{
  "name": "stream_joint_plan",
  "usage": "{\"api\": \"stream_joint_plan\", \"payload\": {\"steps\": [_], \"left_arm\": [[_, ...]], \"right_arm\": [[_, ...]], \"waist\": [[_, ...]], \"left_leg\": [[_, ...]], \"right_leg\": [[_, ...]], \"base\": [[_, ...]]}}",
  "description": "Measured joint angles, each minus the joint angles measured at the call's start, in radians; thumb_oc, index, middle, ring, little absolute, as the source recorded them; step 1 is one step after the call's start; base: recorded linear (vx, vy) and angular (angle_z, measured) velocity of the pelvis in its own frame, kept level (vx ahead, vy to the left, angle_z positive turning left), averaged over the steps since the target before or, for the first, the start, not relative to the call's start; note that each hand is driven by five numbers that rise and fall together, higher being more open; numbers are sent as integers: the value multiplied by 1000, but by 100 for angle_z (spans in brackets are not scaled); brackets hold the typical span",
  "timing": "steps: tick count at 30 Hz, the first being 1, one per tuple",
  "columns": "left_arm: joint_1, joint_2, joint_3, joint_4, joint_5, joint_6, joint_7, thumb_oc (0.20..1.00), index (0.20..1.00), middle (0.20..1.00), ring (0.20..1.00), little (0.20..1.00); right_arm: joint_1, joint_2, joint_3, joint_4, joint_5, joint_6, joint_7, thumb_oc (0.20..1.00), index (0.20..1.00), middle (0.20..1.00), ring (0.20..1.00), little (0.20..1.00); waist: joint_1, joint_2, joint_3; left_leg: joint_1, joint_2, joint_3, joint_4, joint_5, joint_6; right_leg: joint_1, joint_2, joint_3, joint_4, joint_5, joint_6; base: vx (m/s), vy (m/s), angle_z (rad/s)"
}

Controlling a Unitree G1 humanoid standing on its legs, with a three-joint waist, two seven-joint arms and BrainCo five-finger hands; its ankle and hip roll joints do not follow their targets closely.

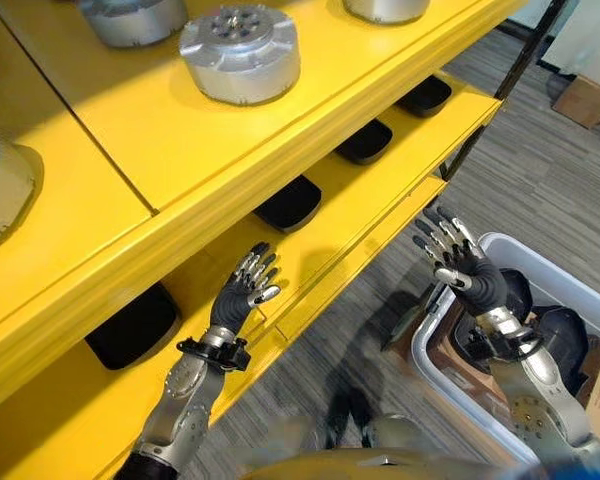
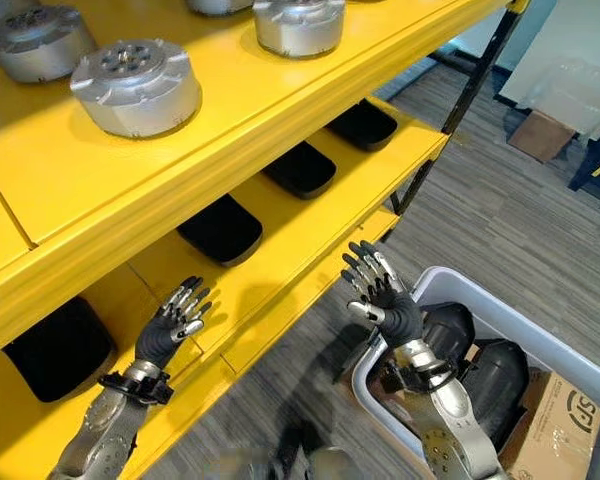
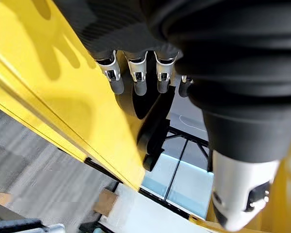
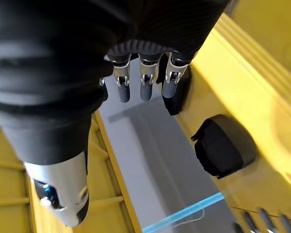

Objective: Move parts from the plastic box to the shelf.

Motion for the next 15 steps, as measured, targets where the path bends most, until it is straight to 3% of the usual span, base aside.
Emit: {"api": "stream_joint_plan", "payload": {"steps": [1,2,5,6,7,8,9,10,11,12,14,15], "left_arm": [[7,-26,2,27,0,6,12,1000,1000,1000,1000,1000],[12,-28,-6,16,1,6,13,1000,1000,1000,1000,1000],[-27,-28,-13,11,13,3,24,1000,1000,1000,1000,1000],[-56,-31,-13,7,33,4,34,1000,1000,1000,1000,1000],[-67,-38,-1,-4,37,-1,49,1000,1000,1000,1000,1000],[-71,-42,2,-4,37,-2,60,1000,1000,1000,1000,1000],[-57,-68,3,-3,37,-1,61,1000,1000,1000,1000,1000],[-21,-69,0,-3,37,2,61,1000,1000,1000,1000,1000],[-19,-60,3,-3,37,7,59,1000,1000,1000,1000,1000],[-13,-48,11,-3,37,8,58,1000,1000,1000,1000,1000],[13,-56,46,-2,37,7,57,1000,1000,1000,1000,1000],[26,-61,66,-2,37,8,58,1000,1000,1000,1000,1000]], "right_arm": [[-19,8,-3,17,-3,1,-5,1000,1000,1000,1000,1000],[-17,4,-6,6,-3,1,-5,1000,1000,1000,1000,1000],[-27,29,42,14,-4,9,-10,1000,1000,1000,1000,1000],[-25,44,61,15,-5,12,-13,1000,1000,1000,1000,1000],[-56,55,82,18,-6,12,-27,1000,1000,1000,1000,1000],[-70,66,96,18,-6,12,-32,1000,1000,1000,1000,1000],[-88,67,96,27,-6,12,-35,1000,1000,1000,1000,1000],[-80,71,91,27,-6,12,-41,1000,1000,1000,1000,1000],[-77,76,87,27,-6,12,-42,1000,1000,1000,1000,1000],[-74,85,90,28,-6,12,-41,1000,1000,1000,1000,1000],[-79,87,99,35,-13,14,-40,1000,1000,1000,1000,1000],[-73,87,99,35,-23,17,-40,1000,1000,1000,1000,1000]], "waist": [[-15,6,11],[-32,20,5],[-39,11,13],[-40,13,20],[-25,18,26],[-10,29,30],[-5,57,39],[-11,71,32],[-15,61,28],[-10,49,19],[20,20,-6],[26,1,-14]], "left_leg": [[35,-12,20,-54,37,-19],[43,-12,35,-80,33,-3],[65,-28,143,-145,67,38],[77,-24,209,-153,68,46],[74,-9,303,-144,54,60],[79,1,358,-144,50,60],[103,9,430,-154,32,56],[114,13,448,-161,17,53],[121,22,470,-161,14,37],[124,22,486,-157,10,30],[130,20,526,-164,6,0],[145,24,529,-179,17,-13]], "right_leg": [[-13,-14,16,38,-3,26],[-22,-18,15,50,-17,42],[-106,-35,62,134,-50,95],[-132,-69,-32,146,-48,106],[-173,-160,-318,172,-43,93],[-186,-269,-554,205,-39,107],[-189,-390,-599,252,-13,104],[-165,-466,-535,205,38,173],[-117,-504,-487,125,84,210],[-92,-539,-490,80,125,242],[-77,-588,-558,-14,200,265],[-47,-571,-570,-71,225,260]], "base": [[-76,113,-54],[-109,113,-37],[-96,68,-102],[-100,38,-175],[-7,13,-193],[16,-18,-223],[91,-61,-203],[102,-139,-152],[141,-248,-82],[118,-229,-43],[157,-190,-55],[142,-165,-21]]}}
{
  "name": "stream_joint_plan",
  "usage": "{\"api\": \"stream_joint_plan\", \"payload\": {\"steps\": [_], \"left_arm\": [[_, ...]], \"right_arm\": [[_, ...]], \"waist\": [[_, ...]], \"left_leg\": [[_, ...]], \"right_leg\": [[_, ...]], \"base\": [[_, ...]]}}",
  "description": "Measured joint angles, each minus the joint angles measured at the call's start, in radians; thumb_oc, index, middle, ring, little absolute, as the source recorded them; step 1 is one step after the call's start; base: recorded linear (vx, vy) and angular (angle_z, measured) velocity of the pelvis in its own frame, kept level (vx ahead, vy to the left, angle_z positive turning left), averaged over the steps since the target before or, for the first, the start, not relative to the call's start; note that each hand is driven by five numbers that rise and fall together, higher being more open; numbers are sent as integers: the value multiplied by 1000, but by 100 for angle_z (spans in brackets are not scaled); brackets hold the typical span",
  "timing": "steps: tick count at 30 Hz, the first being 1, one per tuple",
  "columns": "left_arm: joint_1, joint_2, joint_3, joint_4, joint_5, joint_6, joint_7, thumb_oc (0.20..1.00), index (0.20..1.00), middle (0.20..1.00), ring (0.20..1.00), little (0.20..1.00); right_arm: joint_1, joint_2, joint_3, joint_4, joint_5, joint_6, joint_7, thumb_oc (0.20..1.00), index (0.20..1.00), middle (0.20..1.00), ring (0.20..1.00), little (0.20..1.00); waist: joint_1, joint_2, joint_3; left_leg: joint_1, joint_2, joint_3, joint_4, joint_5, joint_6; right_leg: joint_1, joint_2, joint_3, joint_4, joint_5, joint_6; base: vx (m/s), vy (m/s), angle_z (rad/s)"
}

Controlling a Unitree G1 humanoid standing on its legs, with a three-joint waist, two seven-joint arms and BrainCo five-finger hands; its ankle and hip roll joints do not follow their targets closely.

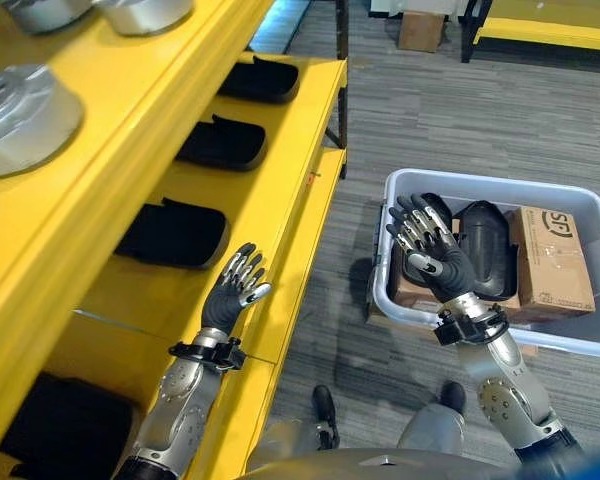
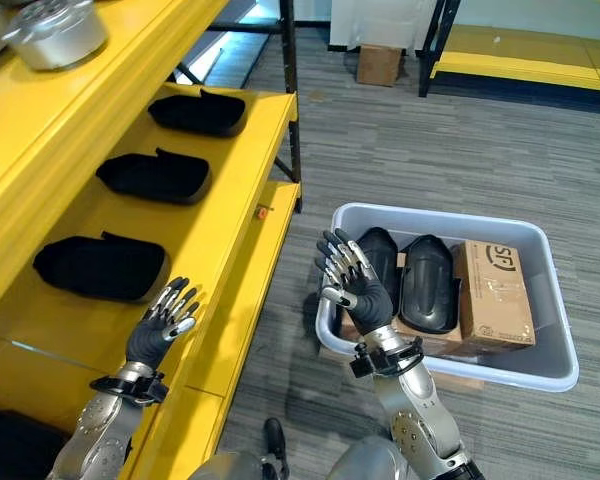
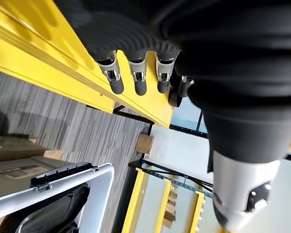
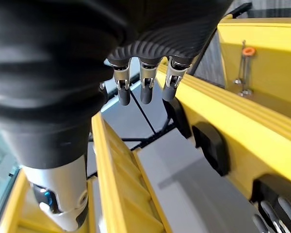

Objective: Move parts from the plastic box to the shelf.

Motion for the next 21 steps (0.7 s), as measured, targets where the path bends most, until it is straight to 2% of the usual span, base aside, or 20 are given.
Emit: {"api": "stream_joint_plan", "payload": {"steps": [1,2,3,4,6,11,17,19,20,21], "left_arm": [[10,0,7,0,0,1,0,1000,1000,1000,1000,1000],[24,-27,6,15,0,2,0,1000,1000,1000,1000,1000],[40,-55,-2,7,0,4,0,1000,1000,1000,1000,1000],[61,-94,-22,6,0,6,-3,1000,1000,1000,1000,1000],[64,-112,-22,6,-1,6,-3,1000,1000,1000,1000,1000],[37,-107,-21,6,-8,6,-3,1000,1000,1000,1000,1000],[34,-105,-10,6,-8,7,-4,1000,1000,1000,1000,1000],[39,-109,-12,6,-8,7,-5,1000,1000,1000,1000,1000],[31,-106,-7,6,-8,7,-4,1000,1000,1000,1000,1000],[22,-103,7,7,-9,7,-4,1000,1000,1000,1000,1000]], "right_arm": [[19,1,0,0,-4,3,-1,1000,1000,1000,1000,1000],[26,-11,0,6,-10,9,-1,1000,1000,1000,1000,1000],[26,-28,-11,9,-21,11,0,1000,1000,1000,1000,1000],[30,-45,-43,13,-21,10,-4,1000,1000,1000,1000,1000],[30,-63,-65,18,-21,11,-4,1000,1000,1000,1000,1000],[19,-61,-49,23,-21,11,2,1000,1000,1000,1000,1000],[14,-56,-37,30,-21,13,4,1000,1000,1000,1000,1000],[14,-60,-42,21,-21,11,4,1000,1000,1000,1000,1000],[13,-62,-43,28,-21,8,4,1000,1000,1000,1000,1000],[10,-62,-40,24,-21,7,5,1000,1000,1000,1000,1000]], "waist": [[-6,-30,-19],[13,-38,-43],[20,-20,-60],[5,7,-70],[-22,18,-77],[-53,17,-75],[-37,25,-64],[-39,45,-59],[-40,41,-41],[-32,28,-24]], "left_leg": [[14,0,-18,-19,13,-21],[38,14,-9,-49,26,-45],[30,53,-26,-48,31,-49],[30,103,-68,-47,48,-70],[32,153,-67,-35,53,-73],[35,204,-63,-27,58,-80],[32,268,-55,-2,61,-85],[35,289,-60,-6,71,-90],[0,299,-66,57,68,-96],[-50,314,-75,152,69,-96]], "right_leg": [[52,41,4,-48,9,-12],[74,81,-23,-92,-16,-1],[74,127,-13,-109,-15,-20],[101,185,-31,-144,-17,-45],[103,237,-27,-143,-36,-77],[102,284,-23,-144,-53,-99],[94,352,11,-149,-74,-124],[88,376,14,-144,-71,-145],[76,382,24,-145,-76,-147],[67,393,49,-141,-80,-163]], "base": [[107,-216,-7],[65,-180,-21],[103,-317,-40],[100,-284,-33],[123,-327,-18],[59,-242,-10],[39,-178,-17],[-3,-251,-15],[-48,-315,-17],[-39,-329,-26]]}}
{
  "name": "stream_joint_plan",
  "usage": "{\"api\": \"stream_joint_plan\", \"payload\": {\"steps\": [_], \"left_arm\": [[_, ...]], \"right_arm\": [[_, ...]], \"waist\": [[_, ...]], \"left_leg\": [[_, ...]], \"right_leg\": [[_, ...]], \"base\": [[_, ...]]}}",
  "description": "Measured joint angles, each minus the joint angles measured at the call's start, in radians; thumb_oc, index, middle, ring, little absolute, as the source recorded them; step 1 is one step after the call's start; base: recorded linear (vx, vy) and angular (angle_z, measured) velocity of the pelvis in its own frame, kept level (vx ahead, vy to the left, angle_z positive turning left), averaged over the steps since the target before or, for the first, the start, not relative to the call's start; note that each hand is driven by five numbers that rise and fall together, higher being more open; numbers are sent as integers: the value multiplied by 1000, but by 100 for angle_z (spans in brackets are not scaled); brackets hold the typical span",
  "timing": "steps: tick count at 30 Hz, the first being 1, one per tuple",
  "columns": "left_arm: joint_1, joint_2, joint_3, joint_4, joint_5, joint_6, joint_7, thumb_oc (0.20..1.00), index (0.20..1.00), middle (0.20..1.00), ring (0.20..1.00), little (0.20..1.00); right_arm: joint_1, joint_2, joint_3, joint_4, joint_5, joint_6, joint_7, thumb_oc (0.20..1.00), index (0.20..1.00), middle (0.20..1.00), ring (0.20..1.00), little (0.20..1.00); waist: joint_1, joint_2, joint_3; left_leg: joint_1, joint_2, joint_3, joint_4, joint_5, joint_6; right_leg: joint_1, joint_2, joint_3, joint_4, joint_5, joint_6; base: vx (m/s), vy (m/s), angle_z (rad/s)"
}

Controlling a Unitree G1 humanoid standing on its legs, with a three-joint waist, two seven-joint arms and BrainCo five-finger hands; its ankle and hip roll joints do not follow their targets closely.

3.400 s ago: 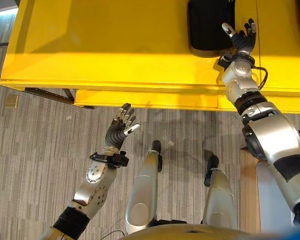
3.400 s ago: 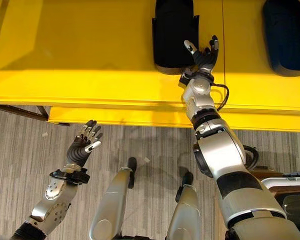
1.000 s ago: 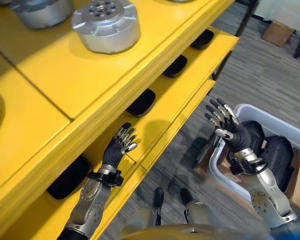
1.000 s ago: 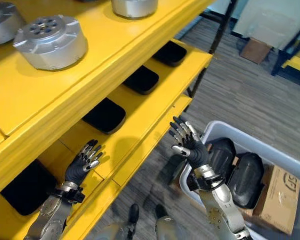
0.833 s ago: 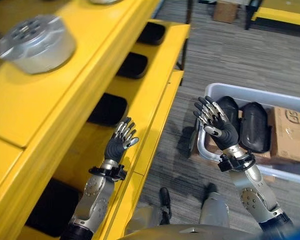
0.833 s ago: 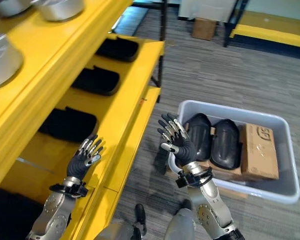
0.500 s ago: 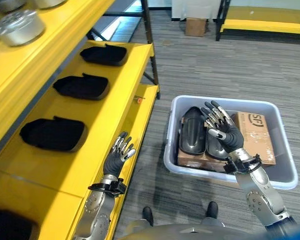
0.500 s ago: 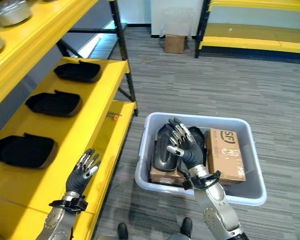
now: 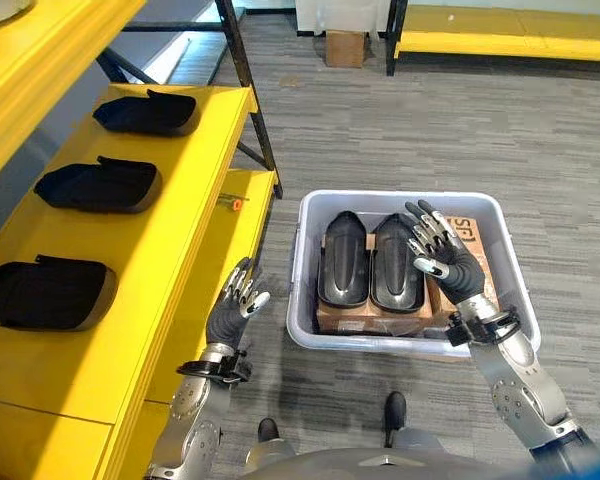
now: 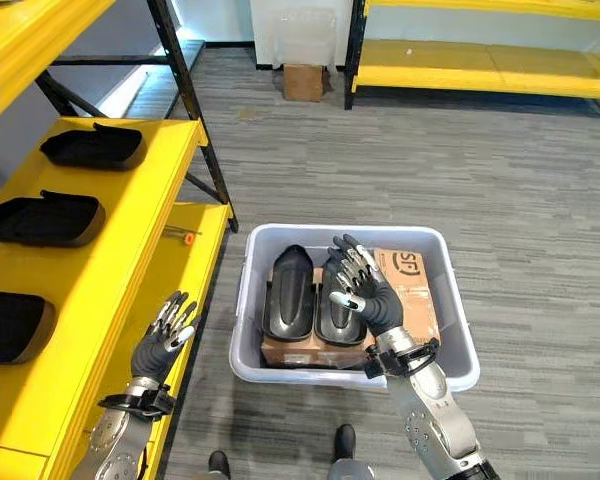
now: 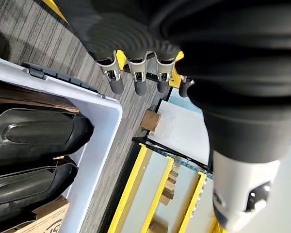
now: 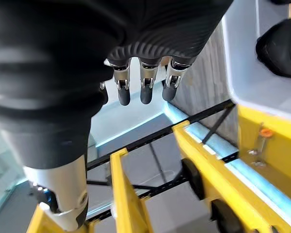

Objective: Move parts from the plastic box to the shelf.

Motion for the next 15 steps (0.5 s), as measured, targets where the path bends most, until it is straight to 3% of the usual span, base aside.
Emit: {"api": "stream_joint_plan", "payload": {"steps": [1,2,3,4,5,6,7,9,10,12,15], "left_arm": [[-3,6,3,4,0,-1,0,1000,1000,1000,1000,1000],[-5,14,3,4,0,-2,0,1000,1000,1000,1000,1000],[-27,34,-13,20,1,0,3,1000,1000,1000,1000,1000],[-38,20,-33,25,1,2,3,1000,1000,1000,1000,1000],[-45,10,-46,27,1,4,4,1000,1000,1000,1000,1000],[-50,-13,-49,32,1,5,7,1000,1000,1000,1000,1000],[-51,-16,-49,32,2,5,8,1000,1000,1000,1000,1000],[-41,-14,-36,31,1,2,8,1000,1000,1000,1000,1000],[-77,-15,-39,30,1,-3,4,1000,1000,1000,1000,1000],[-85,-16,-38,27,0,-9,3,1000,1000,1000,1000,1000],[-107,-10,-38,28,0,-16,12,1000,1000,1000,1000,1000]], "right_arm": [[-15,-2,2,3,0,-2,-1,1000,1000,1000,1000,1000],[-25,-3,2,3,0,-3,-1,1000,1000,1000,1000,1000],[-25,-4,-8,-8,-3,-13,-8,1000,1000,1000,1000,1000],[-43,-2,-16,-8,-8,-17,-17,1000,1000,1000,1000,1000],[-63,2,-19,-6,-21,-22,-22,1000,1000,1000,1000,1000],[-94,18,-17,4,-41,-26,-35,1000,1000,1000,1000,1000],[-120,21,-16,8,-41,-29,-39,1000,1000,1000,1000,1000],[-124,9,-32,14,-41,-45,-44,1000,1000,1000,1000,1000],[-82,-11,-63,14,-41,-64,-55,1000,1000,1000,1000,1000],[-58,-32,-63,12,-41,-64,-58,1000,1000,1000,1000,1000],[-24,0,-13,29,-41,-63,-60,1000,1000,1000,1000,1000]], "waist": [[8,2,19],[11,1,31],[25,-27,80],[34,-43,110],[33,-35,129],[35,-18,148],[51,-6,164],[41,25,162],[-1,40,162],[-30,66,163],[-4,53,173]], "left_leg": [[-73,34,-56,134,3,-4],[-128,54,-101,221,24,-37],[-264,48,-210,404,134,-61],[-325,8,-222,373,92,-59],[-334,-11,-217,267,90,-60],[-271,-54,-242,-51,82,-58],[-225,-71,-267,-178,84,-56],[-156,-69,-245,-197,85,-56],[-129,-68,-178,-195,92,-51],[-74,-69,-136,-231,110,-32],[-74,-142,-124,-226,90,-27]], "right_leg": [[-34,30,7,66,-27,-55],[-73,46,6,140,-58,-92],[-74,45,0,178,-98,-121],[-66,35,-2,130,-89,-120],[-63,39,-2,115,-70,-122],[-56,47,35,76,-43,-85],[-53,57,82,53,-13,-74],[-31,94,157,5,8,-94],[-26,95,167,-1,3,-99],[-23,97,177,-1,-6,-85],[-26,20,170,-1,4,-49]], "base": [[-56,-264,-24],[-13,-78,2],[37,108,19],[84,280,29],[74,364,-15],[33,278,-68],[27,197,-136],[71,252,-159],[83,273,-88],[24,248,-29],[-5,152,5]]}}
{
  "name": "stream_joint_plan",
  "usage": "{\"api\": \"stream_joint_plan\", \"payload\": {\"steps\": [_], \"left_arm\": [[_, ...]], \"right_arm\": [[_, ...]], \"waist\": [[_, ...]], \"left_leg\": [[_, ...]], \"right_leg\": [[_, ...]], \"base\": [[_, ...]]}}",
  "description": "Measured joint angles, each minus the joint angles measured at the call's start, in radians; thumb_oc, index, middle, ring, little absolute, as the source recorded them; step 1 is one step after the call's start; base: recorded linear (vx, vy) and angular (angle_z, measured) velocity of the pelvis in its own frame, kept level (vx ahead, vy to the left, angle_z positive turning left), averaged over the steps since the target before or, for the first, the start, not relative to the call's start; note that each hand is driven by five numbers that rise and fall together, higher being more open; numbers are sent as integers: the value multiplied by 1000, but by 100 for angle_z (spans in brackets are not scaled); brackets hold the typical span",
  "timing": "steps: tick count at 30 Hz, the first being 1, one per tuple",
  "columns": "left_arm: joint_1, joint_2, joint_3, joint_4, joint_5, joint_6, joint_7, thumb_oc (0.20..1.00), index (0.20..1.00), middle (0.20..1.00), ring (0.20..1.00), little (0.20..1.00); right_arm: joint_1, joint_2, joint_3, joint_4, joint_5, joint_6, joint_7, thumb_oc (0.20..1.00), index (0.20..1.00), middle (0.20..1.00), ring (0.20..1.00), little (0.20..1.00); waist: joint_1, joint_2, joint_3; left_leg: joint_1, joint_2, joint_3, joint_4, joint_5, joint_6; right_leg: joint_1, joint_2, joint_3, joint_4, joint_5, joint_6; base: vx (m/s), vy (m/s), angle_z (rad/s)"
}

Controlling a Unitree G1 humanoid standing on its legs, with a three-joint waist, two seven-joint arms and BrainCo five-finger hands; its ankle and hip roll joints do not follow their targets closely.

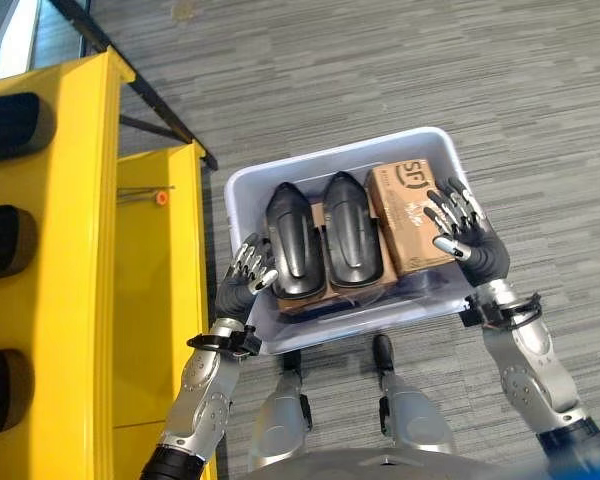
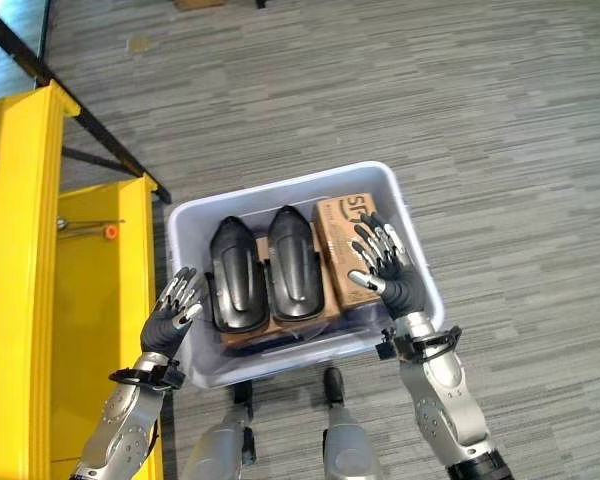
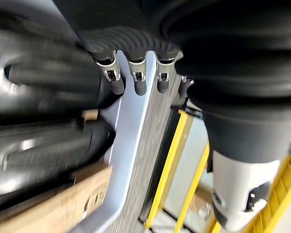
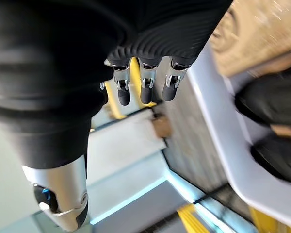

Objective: Move parts from the plastic box to the shelf.

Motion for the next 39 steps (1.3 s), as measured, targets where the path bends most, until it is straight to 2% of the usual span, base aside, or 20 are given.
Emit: {"api": "stream_joint_plan", "payload": {"steps": [3,6,9,17,20,22,31,39], "left_arm": [[7,27,5,-3,0,-16,19,1000,1000,1000,1000,1000],[22,30,18,-7,1,-16,34,1000,1000,1000,1000,1000],[-7,30,14,-48,2,-19,51,1000,1000,1000,1000,1000],[-157,30,-50,-67,3,-44,111,1000,1000,1000,1000,1000],[-254,25,-97,-68,10,-63,151,1000,1000,1000,1000,1000],[-271,25,-121,-68,10,-65,161,1000,1000,1000,1000,1000],[-284,24,-137,-65,11,-66,197,1000,1000,1000,1000,1000],[-283,25,-134,-65,13,-81,229,1000,1000,1000,1000,1000]], "right_arm": [[-20,9,8,8,0,8,0,1000,1000,1000,1000,1000],[-59,10,-23,9,-40,8,-25,1000,1000,1000,1000,1000],[-92,12,-23,31,-85,7,-64,1000,1000,1000,1000,1000],[-288,69,16,200,-198,-23,-207,1000,1000,1000,1000,1000],[-394,113,30,276,-239,-33,-286,1000,1000,1000,1000,1000],[-424,137,39,338,-257,-35,-328,1000,1000,1000,1000,1000],[-433,139,60,371,-304,-36,-416,1000,1000,1000,1000,1000],[-359,128,14,378,-388,-38,-460,1000,1000,1000,1000,1000]], "waist": [[34,-14,6],[24,-46,19],[11,-53,17],[0,-48,21],[1,-10,78],[0,-5,103],[-1,-2,118],[-10,-5,120]], "left_leg": [[-11,-40,5,0,-32,41],[-36,-45,29,0,-36,45],[-65,-40,47,0,-36,48],[-100,-42,61,0,-34,51],[-127,-44,63,10,-34,51],[-128,-45,68,9,-34,51],[-146,-44,82,12,-34,52],[-161,-44,81,15,-34,52]], "right_leg": [[-8,-42,1,-2,-26,52],[-48,-47,18,-2,-21,65],[-86,-43,33,-2,-10,68],[-134,-44,50,-1,-5,71],[-157,-47,52,2,-2,73],[-161,-47,58,1,-2,73],[-186,-48,69,2,-2,73],[-200,-47,69,2,-2,73]], "base": [[9,73,6],[3,41,-22],[-18,33,-17],[-40,20,-7],[-59,37,-1],[-43,19,-8],[-13,3,-4],[0,0,0]]}}
